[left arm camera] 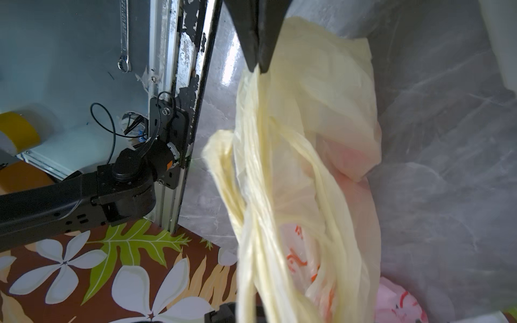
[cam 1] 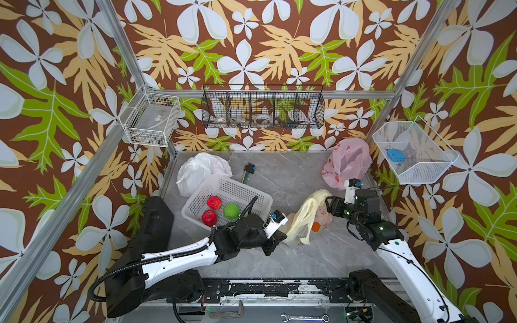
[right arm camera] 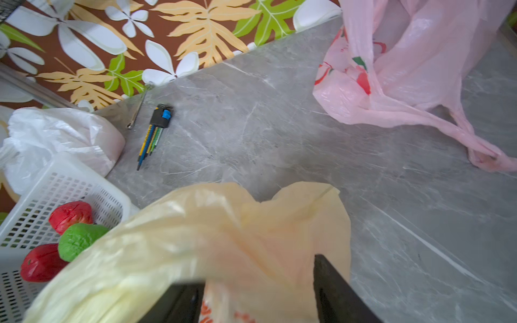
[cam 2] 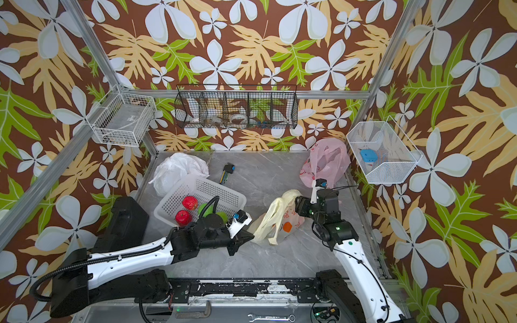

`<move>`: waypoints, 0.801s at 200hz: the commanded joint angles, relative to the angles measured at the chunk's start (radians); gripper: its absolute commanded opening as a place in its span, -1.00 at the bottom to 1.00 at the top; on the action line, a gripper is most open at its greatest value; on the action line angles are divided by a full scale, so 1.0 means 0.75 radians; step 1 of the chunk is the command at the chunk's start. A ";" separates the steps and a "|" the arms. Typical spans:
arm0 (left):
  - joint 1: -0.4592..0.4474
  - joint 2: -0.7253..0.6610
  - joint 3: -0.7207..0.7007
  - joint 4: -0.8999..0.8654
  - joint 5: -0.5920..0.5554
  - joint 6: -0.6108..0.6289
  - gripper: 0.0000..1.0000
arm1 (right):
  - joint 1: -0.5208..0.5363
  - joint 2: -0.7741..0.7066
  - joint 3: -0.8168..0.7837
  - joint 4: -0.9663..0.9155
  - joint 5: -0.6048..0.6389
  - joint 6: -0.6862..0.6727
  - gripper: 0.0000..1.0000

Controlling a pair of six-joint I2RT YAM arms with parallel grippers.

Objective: Untie the knot of a plastic bag & take out the apple
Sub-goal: Untie the plastic bag at the center of the board.

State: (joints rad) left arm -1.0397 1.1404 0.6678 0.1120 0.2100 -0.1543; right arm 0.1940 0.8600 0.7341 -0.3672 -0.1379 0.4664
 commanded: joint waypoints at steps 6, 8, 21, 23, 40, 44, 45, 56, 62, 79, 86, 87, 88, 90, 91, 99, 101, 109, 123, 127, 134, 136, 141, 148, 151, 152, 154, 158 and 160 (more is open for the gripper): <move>0.000 -0.007 0.023 0.046 -0.011 0.023 -1.00 | 0.096 0.017 0.004 0.017 0.011 0.000 0.35; -0.001 -0.005 0.025 0.046 -0.008 0.024 -1.00 | 0.101 0.023 0.003 0.024 0.008 0.001 0.35; -0.001 0.015 0.026 0.049 0.009 0.018 -1.00 | 0.105 0.074 0.002 0.069 -0.034 0.012 0.37; -0.001 0.018 0.027 0.049 0.011 0.016 -1.00 | 0.104 0.082 0.004 0.074 -0.039 0.014 0.38; -0.001 0.041 0.019 0.029 0.035 -0.009 -1.00 | 0.105 0.153 0.050 0.093 -0.018 0.011 0.41; 0.000 0.044 0.016 0.022 0.040 -0.016 -1.00 | 0.104 0.165 0.064 0.088 -0.001 0.010 0.41; 0.000 0.044 0.015 0.020 0.042 -0.018 -1.00 | 0.105 0.168 0.069 0.088 0.006 0.010 0.41; -0.001 0.035 0.000 0.002 0.045 -0.040 -1.00 | 0.104 0.184 0.122 0.073 0.060 0.005 0.43; -0.001 0.020 -0.013 -0.007 0.039 -0.045 -1.00 | 0.103 0.183 0.151 0.069 0.077 0.003 0.44; -0.001 -0.050 -0.055 -0.037 -0.018 -0.052 -0.93 | 0.103 0.158 0.200 0.074 0.098 0.000 0.48; -0.001 -0.088 -0.071 -0.048 -0.054 -0.052 -0.70 | 0.103 0.144 0.209 0.080 0.095 0.002 0.49; -0.001 -0.093 -0.074 -0.049 -0.060 -0.052 -0.66 | 0.103 0.142 0.209 0.080 0.094 0.003 0.49; -0.001 -0.099 -0.076 -0.050 -0.065 -0.051 -0.64 | 0.103 0.140 0.209 0.080 0.092 0.004 0.49; -0.002 -0.109 -0.079 -0.053 -0.075 -0.050 -0.56 | 0.103 0.137 0.212 0.082 0.088 0.004 0.50; -0.001 -0.116 -0.081 -0.054 -0.080 -0.049 -0.54 | 0.103 0.134 0.212 0.082 0.087 0.004 0.50; 0.000 -0.162 -0.091 -0.058 -0.122 -0.048 -0.32 | 0.103 0.123 0.216 0.079 0.067 0.009 0.50; 0.000 -0.173 -0.092 -0.058 -0.130 -0.048 -0.28 | 0.103 0.121 0.216 0.079 0.059 0.011 0.50; 0.000 -0.213 -0.092 -0.058 -0.179 -0.053 -0.16 | 0.103 0.112 0.212 0.066 0.034 0.018 0.50; 0.000 -0.258 -0.070 -0.060 -0.265 -0.060 -0.06 | 0.103 0.094 0.189 0.044 -0.002 0.037 0.50; -0.001 -0.264 -0.061 -0.061 -0.294 -0.062 -0.05 | 0.103 0.086 0.178 0.039 -0.007 0.043 0.50; 0.000 -0.263 -0.038 -0.062 -0.342 -0.071 -0.03 | 0.103 0.068 0.156 0.032 -0.014 0.057 0.50; 0.000 -0.259 -0.034 -0.063 -0.355 -0.075 -0.03 | 0.103 0.063 0.149 0.031 -0.015 0.060 0.50; 0.000 -0.250 -0.009 -0.065 -0.387 -0.084 -0.02 | 0.103 0.045 0.131 0.031 -0.018 0.070 0.50; 0.001 -0.229 0.025 -0.075 -0.436 -0.105 -0.02 | 0.103 0.017 0.101 0.028 -0.017 0.083 0.50; 0.001 -0.217 0.041 -0.080 -0.458 -0.115 -0.02 | 0.103 0.006 0.091 0.028 -0.016 0.087 0.50; 0.001 -0.213 0.046 -0.082 -0.469 -0.120 -0.02 | 0.102 0.002 0.087 0.029 -0.016 0.088 0.50; 0.003 -0.206 0.057 -0.086 -0.488 -0.128 -0.02 | 0.103 -0.006 0.077 0.026 -0.014 0.093 0.50; 0.003 -0.187 0.072 -0.096 -0.518 -0.146 -0.02 | 0.103 -0.018 0.062 0.025 -0.009 0.100 0.50; 0.008 -0.178 0.085 -0.098 -0.529 -0.155 -0.02 | 0.102 -0.028 0.054 0.026 -0.005 0.103 0.50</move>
State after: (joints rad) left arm -1.0397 0.9653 0.6712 0.0509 -0.0162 -0.2073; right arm 0.2707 0.8864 0.8192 -0.3382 -0.1322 0.4992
